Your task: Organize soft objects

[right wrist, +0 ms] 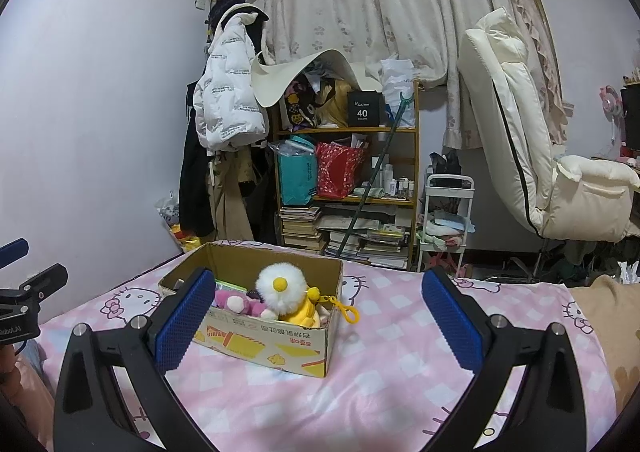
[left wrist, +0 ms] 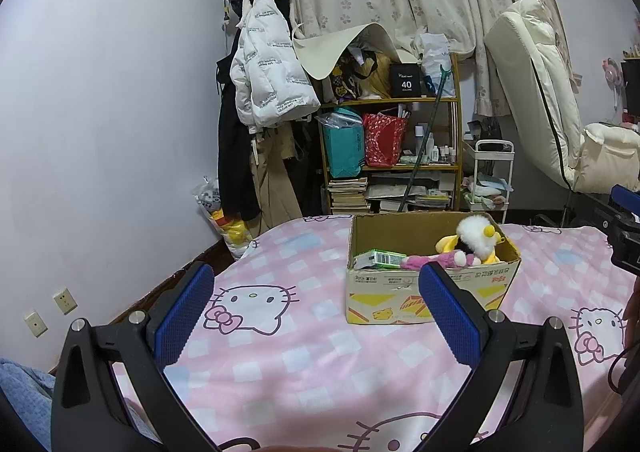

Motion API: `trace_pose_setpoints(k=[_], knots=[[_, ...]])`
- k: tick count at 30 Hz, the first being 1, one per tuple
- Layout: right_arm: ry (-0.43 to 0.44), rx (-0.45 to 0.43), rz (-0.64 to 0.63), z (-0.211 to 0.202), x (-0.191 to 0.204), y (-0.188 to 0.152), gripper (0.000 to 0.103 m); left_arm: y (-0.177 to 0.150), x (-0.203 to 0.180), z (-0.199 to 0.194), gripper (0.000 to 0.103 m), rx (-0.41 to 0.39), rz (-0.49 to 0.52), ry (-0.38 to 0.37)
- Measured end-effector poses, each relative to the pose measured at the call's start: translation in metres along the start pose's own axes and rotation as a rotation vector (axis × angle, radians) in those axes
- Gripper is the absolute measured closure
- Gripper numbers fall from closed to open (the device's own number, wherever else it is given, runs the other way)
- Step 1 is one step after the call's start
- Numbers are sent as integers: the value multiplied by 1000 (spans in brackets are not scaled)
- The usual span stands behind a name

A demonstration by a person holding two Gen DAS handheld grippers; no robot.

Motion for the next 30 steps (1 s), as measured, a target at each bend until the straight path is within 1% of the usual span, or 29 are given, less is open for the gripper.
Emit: trace_pose_setpoints(k=[11, 17, 20, 25, 30], knots=[[0, 3, -2, 0, 2, 0, 0, 1, 0, 0, 2, 9, 19, -9], [-11, 2, 1, -1, 3, 0, 0, 2, 1, 1, 2, 7, 9, -19], [-12, 8, -3, -2, 6, -1, 0, 3, 2, 1, 2, 4, 9, -8], [-13, 9, -5, -1, 8, -1, 0, 2, 5, 2, 2, 8, -1, -14], [-14, 8, -3, -1, 8, -2, 0, 1, 4, 3, 2, 14, 7, -17]])
Point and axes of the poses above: each gripper's, at about its wrist camera, not at the fingertips, and z roughly the way its jaws point, x to its left, y to its top, the point moved 6 cm from there along z, roughly the way its jaws point, and after that the axes turned 13 degrees about -y, right-handed, at the moved point
